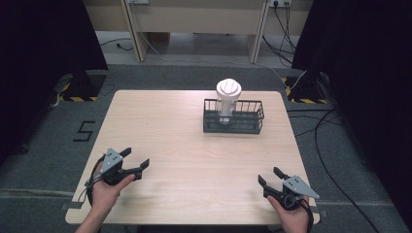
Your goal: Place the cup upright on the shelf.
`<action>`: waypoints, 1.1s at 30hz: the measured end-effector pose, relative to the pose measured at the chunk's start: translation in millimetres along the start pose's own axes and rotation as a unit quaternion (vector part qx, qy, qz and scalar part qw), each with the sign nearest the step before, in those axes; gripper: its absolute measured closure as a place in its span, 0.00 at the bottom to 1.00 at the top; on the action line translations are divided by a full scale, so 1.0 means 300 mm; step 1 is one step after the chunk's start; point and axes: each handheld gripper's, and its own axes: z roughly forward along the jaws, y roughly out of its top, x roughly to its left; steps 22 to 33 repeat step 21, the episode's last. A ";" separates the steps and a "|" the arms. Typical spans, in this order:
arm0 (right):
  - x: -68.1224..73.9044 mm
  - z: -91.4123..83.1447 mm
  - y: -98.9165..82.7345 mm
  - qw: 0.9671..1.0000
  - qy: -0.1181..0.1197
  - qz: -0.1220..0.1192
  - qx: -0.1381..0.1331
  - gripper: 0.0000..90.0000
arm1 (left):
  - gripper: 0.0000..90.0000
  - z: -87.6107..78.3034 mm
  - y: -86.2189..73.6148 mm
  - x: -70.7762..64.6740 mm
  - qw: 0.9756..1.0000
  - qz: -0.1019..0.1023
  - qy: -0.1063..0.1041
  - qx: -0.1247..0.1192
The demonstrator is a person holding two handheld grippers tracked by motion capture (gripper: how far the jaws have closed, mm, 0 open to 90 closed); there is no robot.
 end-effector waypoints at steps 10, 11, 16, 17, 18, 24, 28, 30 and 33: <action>0.001 0.000 0.000 1.000 -0.001 -0.002 -0.001 0.34 | 0.16 -0.032 -0.070 0.065 0.999 -0.019 0.033 0.013; 0.001 0.001 0.000 1.000 -0.002 -0.002 -0.001 0.34 | 0.16 -0.032 -0.070 0.065 0.999 -0.019 0.033 0.013; 0.003 0.001 0.000 1.000 -0.002 -0.004 0.001 0.34 | 0.16 -0.044 -0.095 0.079 0.998 -0.038 0.058 0.002; 0.002 0.001 0.000 1.000 -0.001 -0.004 0.001 0.34 | 0.16 -0.046 -0.094 0.079 0.997 -0.038 0.060 -0.001; 0.002 0.001 0.000 1.000 -0.001 -0.004 0.001 0.34 | 0.16 -0.046 -0.094 0.079 0.997 -0.038 0.060 -0.001; -0.001 0.000 0.000 1.000 -0.002 -0.004 -0.002 0.33 | 0.16 -0.049 -0.096 0.077 0.997 -0.038 0.063 -0.003; -0.001 0.000 0.000 1.000 -0.002 -0.004 -0.002 0.33 | 0.16 -0.049 -0.096 0.077 0.997 -0.038 0.063 -0.003; -0.001 0.000 0.000 1.000 -0.002 -0.004 -0.002 0.33 | 0.16 -0.049 -0.096 0.077 0.997 -0.038 0.063 -0.003; -0.001 0.000 0.000 1.000 -0.002 -0.004 -0.002 0.33 | 0.16 -0.049 -0.096 0.077 0.997 -0.038 0.063 -0.003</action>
